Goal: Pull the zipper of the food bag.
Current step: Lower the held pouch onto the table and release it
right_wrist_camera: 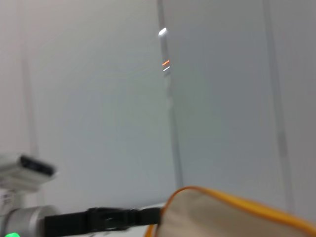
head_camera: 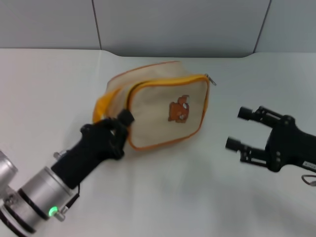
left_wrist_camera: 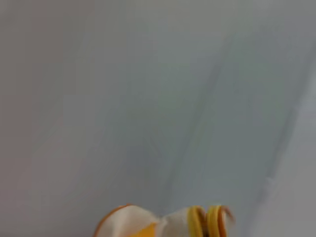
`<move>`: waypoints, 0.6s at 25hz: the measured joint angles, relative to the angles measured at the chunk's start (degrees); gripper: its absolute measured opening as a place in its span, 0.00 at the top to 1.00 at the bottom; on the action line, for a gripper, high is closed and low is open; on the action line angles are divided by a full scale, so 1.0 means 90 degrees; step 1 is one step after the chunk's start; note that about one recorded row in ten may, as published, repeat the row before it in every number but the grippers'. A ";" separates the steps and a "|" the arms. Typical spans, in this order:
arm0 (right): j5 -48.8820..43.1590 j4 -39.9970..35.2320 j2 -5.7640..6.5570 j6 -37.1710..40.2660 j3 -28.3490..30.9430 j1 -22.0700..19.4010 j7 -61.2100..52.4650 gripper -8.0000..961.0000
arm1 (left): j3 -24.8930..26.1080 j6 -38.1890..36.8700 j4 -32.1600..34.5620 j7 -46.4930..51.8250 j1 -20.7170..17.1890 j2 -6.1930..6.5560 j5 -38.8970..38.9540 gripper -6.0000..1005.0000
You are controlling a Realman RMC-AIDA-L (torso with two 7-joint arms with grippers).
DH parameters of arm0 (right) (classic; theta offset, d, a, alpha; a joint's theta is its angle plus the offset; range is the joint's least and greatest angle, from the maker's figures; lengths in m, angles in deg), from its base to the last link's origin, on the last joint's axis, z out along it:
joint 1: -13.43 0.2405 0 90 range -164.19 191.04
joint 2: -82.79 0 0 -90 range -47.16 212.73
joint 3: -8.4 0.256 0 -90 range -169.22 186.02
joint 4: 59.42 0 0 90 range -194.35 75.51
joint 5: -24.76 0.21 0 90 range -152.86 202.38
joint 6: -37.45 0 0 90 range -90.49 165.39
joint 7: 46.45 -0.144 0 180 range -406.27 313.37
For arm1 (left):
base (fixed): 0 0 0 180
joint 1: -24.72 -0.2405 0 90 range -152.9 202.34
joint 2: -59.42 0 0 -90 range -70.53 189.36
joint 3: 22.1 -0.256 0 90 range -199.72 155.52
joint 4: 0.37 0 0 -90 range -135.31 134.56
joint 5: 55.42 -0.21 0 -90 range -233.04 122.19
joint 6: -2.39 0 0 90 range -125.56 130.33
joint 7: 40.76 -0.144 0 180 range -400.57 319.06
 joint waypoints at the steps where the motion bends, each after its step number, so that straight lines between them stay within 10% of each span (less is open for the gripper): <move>1: -0.0007 -0.0092 0.0011 0.0042 -0.0164 0.0008 -0.0122 0.37 | -0.0061 -0.0159 0.0079 -0.0251 -0.0008 0.0003 -0.0294 0.97; 5: -0.0017 -0.0323 0.0034 0.0082 -0.0714 0.0079 -0.0469 0.21 | -0.0127 -0.0419 0.0297 -0.0996 -0.0014 0.0021 -0.1031 0.97; 15: -0.0326 -0.0442 0.0063 0.0071 -0.1149 0.0182 -0.0661 0.12 | -0.0152 -0.0705 0.1011 -0.1012 -0.0053 0.0050 -0.2090 0.60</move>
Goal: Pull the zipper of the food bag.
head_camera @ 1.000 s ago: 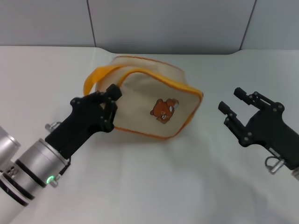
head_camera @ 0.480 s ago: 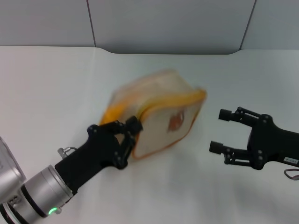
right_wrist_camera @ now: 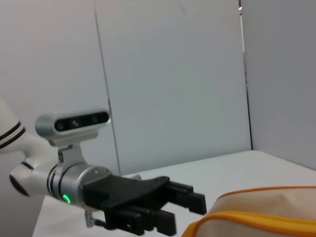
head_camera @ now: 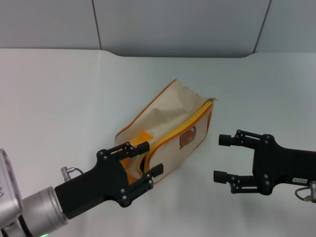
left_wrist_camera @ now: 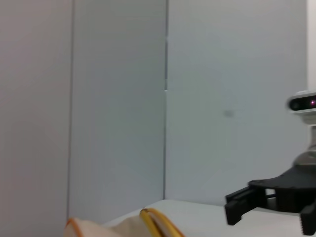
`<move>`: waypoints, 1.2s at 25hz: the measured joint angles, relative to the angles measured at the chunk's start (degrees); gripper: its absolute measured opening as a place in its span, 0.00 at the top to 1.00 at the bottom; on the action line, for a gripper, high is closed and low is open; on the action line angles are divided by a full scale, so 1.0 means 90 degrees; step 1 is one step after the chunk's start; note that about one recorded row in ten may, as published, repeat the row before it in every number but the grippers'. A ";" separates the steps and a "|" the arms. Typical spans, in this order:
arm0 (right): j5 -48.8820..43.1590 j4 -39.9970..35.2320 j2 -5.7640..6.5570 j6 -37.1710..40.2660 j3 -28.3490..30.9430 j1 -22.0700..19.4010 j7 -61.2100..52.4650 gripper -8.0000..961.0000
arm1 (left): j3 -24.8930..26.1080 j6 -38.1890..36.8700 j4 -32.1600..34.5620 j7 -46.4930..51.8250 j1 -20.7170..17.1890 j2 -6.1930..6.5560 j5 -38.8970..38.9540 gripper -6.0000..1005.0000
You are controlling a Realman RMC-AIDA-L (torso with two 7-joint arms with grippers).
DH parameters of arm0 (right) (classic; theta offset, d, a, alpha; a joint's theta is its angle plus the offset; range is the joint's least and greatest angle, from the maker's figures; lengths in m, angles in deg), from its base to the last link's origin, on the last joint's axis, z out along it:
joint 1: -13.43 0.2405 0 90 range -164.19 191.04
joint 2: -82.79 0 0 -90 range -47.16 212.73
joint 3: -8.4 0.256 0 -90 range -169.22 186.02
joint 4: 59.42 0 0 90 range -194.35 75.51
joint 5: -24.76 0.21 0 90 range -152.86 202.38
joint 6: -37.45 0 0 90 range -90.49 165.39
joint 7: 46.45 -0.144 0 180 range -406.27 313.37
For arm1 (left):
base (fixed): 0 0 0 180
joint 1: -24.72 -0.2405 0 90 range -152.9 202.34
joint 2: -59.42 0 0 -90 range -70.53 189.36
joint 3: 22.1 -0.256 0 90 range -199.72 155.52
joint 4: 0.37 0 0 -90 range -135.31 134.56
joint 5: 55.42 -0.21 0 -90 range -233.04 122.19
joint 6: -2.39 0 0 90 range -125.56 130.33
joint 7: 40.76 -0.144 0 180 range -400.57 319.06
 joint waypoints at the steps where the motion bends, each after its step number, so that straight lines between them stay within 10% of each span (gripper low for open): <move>1: 0.0000 0.0000 0.0000 0.0000 0.0000 0.0000 0.0000 0.12 | -0.0001 -0.0101 0.0097 0.0008 -0.0006 0.0002 -0.0075 0.57; 13: -0.0045 -0.0046 -0.0013 -0.0029 -0.0125 0.0109 -0.0020 0.12 | -0.0289 -0.0490 0.0753 0.0547 0.0029 0.0000 -0.0309 0.21; 30: -0.0008 -0.0047 -0.0116 -0.0189 -0.0119 0.0082 0.0055 0.12 | -0.0181 -0.0554 0.0776 0.0468 -0.0034 -0.0008 -0.0245 0.21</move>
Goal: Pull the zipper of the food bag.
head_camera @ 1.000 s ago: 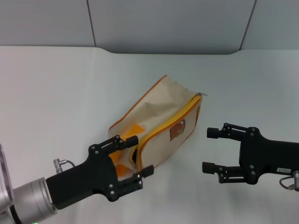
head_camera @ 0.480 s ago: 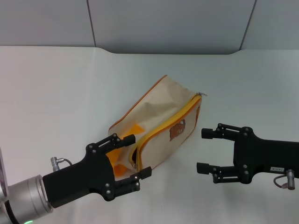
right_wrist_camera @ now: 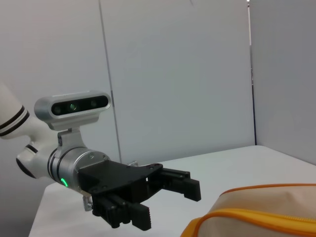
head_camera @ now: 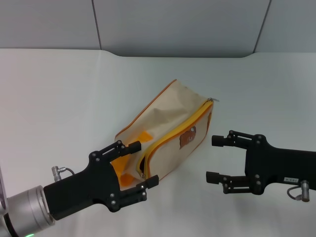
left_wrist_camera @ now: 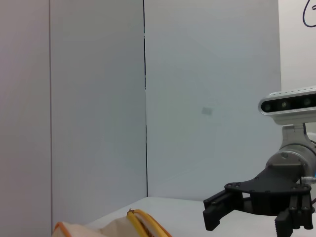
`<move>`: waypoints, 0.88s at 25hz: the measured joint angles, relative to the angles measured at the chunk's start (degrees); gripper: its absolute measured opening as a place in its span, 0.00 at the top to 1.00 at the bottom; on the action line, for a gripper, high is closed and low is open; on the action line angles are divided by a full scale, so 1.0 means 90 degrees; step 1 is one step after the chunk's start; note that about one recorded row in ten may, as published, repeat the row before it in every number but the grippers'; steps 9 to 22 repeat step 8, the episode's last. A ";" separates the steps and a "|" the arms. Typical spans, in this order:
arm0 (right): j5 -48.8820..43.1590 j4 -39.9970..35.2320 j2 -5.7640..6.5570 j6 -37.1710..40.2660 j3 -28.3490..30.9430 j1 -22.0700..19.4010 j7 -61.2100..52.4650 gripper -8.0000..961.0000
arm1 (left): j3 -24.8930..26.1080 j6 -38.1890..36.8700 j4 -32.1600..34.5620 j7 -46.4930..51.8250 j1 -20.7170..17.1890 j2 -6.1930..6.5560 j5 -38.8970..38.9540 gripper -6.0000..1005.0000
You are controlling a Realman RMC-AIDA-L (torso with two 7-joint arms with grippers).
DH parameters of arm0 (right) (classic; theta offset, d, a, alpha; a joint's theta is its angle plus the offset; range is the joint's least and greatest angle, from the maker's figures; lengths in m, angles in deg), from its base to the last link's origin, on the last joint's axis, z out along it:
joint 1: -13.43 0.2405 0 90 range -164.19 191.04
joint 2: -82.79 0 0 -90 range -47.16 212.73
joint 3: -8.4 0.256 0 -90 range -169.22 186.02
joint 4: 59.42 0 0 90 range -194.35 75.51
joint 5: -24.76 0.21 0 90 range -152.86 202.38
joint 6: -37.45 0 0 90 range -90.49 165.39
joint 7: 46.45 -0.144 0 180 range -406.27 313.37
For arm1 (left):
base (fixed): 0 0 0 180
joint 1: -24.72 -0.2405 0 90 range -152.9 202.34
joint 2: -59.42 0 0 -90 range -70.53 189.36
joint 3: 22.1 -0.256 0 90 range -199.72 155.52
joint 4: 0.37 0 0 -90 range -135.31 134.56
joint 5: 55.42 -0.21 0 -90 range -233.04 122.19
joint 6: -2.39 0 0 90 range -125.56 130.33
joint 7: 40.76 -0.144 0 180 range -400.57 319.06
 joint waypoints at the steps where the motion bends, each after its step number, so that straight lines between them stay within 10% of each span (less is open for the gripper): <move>1: 0.0004 0.0000 0.0000 0.0000 0.0011 -0.0001 0.0001 0.12 | 0.0000 0.0000 0.0001 -0.0002 -0.0003 -0.0004 0.0000 0.21; 22: 0.0021 0.0026 -0.0013 0.0000 0.0034 -0.0007 0.0130 0.12 | 0.0073 -0.0030 -0.0050 -0.0207 -0.0038 -0.0006 0.0007 0.21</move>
